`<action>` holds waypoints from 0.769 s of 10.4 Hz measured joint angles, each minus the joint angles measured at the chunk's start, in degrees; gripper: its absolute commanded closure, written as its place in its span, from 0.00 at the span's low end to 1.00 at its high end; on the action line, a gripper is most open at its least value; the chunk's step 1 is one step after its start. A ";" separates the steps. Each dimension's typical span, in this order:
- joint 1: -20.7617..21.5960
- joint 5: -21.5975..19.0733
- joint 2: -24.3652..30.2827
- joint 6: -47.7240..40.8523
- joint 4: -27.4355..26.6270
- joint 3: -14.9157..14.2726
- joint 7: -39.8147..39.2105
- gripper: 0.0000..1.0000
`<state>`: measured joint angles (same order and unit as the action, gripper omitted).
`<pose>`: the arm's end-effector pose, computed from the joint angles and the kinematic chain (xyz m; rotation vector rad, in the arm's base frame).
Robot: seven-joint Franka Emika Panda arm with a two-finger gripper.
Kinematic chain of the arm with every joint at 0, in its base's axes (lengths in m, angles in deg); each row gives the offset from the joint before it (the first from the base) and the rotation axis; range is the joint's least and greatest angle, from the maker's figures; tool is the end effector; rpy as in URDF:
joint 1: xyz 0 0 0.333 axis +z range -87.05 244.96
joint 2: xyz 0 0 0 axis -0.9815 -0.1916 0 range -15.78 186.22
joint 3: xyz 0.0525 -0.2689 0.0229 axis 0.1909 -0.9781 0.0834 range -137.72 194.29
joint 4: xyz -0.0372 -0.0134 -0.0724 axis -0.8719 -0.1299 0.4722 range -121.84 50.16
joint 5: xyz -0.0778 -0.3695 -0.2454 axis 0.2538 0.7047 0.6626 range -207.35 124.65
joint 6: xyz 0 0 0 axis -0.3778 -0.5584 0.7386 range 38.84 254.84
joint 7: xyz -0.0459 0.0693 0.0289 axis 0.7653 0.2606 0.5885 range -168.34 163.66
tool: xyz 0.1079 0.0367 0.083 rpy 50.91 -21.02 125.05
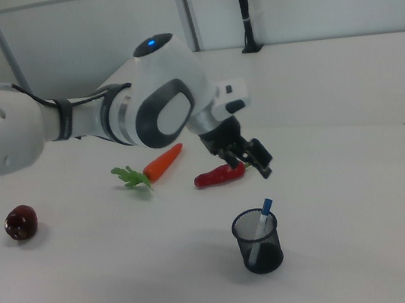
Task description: Place marker
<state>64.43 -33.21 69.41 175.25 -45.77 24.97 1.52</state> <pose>0.6838 -0.2234 0.3547 2.9004 -0.4231 0.4804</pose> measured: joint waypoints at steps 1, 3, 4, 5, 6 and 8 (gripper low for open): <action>1.98 0.00 0.53 -1.92 0.16 0.17 0.00 0.00; 6.72 0.00 2.88 -8.99 0.67 0.78 0.04 0.00; 9.10 -0.02 4.79 -13.73 0.79 1.33 0.04 0.00; 11.18 -0.05 6.81 -18.21 0.84 1.71 0.04 0.00; 14.36 -0.10 10.03 -24.58 0.87 1.95 0.04 0.00; 18.13 -1.75 14.31 -33.64 0.87 2.01 0.04 0.00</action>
<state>82.56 -34.95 83.71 141.61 -44.90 26.98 1.56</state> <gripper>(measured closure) 0.000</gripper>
